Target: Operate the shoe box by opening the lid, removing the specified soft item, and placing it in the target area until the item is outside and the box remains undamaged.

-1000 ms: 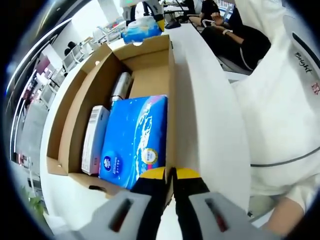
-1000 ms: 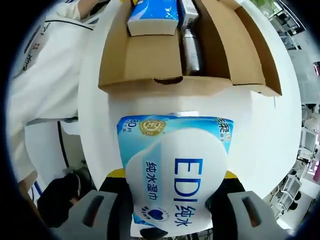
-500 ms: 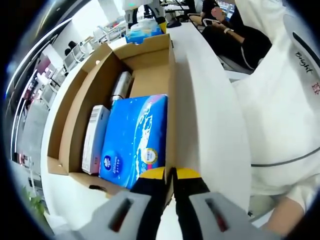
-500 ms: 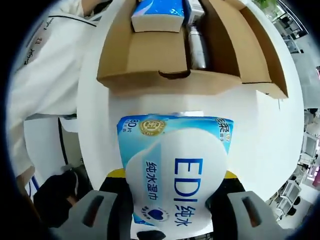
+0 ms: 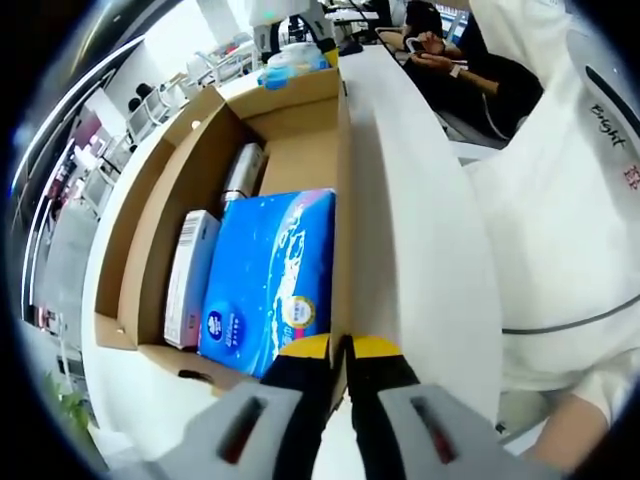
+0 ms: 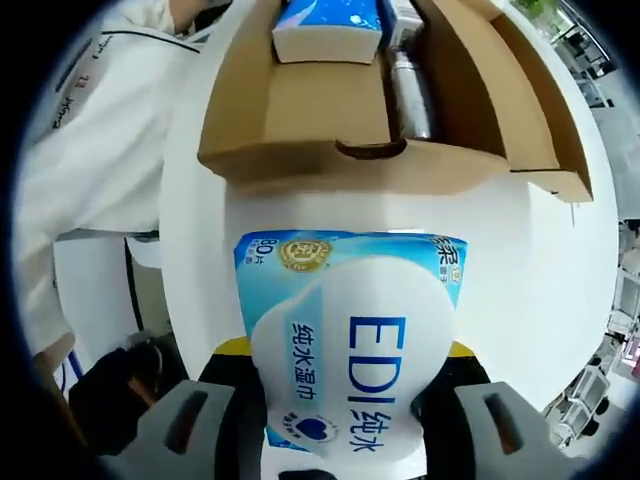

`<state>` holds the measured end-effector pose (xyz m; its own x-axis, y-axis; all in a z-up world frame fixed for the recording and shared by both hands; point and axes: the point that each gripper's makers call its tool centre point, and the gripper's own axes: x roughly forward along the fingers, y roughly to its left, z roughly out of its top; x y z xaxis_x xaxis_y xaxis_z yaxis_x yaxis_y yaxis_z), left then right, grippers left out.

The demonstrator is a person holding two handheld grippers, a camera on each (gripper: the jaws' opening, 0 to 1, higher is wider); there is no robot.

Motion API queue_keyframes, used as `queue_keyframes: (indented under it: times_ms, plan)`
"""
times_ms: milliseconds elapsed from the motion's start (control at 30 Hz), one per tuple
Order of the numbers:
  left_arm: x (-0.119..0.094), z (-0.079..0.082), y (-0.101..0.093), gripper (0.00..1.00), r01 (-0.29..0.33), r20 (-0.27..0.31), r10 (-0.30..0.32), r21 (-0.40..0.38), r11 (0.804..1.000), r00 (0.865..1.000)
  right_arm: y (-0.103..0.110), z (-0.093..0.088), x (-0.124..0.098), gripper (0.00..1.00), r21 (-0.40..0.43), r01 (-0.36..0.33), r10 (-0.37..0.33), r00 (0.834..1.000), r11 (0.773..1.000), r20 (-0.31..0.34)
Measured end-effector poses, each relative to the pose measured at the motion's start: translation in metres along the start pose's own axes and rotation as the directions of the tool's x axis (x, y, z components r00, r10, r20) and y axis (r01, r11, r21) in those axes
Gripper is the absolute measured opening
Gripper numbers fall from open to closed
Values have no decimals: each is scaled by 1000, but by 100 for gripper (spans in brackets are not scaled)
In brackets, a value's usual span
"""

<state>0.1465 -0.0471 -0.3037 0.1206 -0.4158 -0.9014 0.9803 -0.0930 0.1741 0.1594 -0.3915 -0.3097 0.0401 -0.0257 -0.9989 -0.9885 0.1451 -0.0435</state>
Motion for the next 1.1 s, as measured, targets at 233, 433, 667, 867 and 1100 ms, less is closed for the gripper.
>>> queue_keyframes:
  times_ms: [233, 433, 667, 867, 1100]
  plan:
    - [0, 0, 0, 5, 1, 3, -1, 1, 1000, 1000, 3, -1, 13, 61, -3, -31, 31, 999, 1000, -7]
    - [0, 0, 0, 5, 4, 3, -4, -1, 1000, 1000, 3, -2, 22, 61, -9, -48, 48, 999, 999, -12]
    - [0, -1, 0, 5, 4, 1, -4, -1, 1000, 1000, -1, -4, 23, 61, -21, -45, 44, 999, 999, -16]
    - [0, -1, 0, 5, 10, -2, -10, -5, 1000, 1000, 0, -4, 25, 61, -18, -45, 45, 999, 999, -12]
    - [0, -1, 0, 5, 11, -1, -11, -4, 1000, 1000, -4, -3, 26, 61, -28, -32, 31, 999, 999, -23]
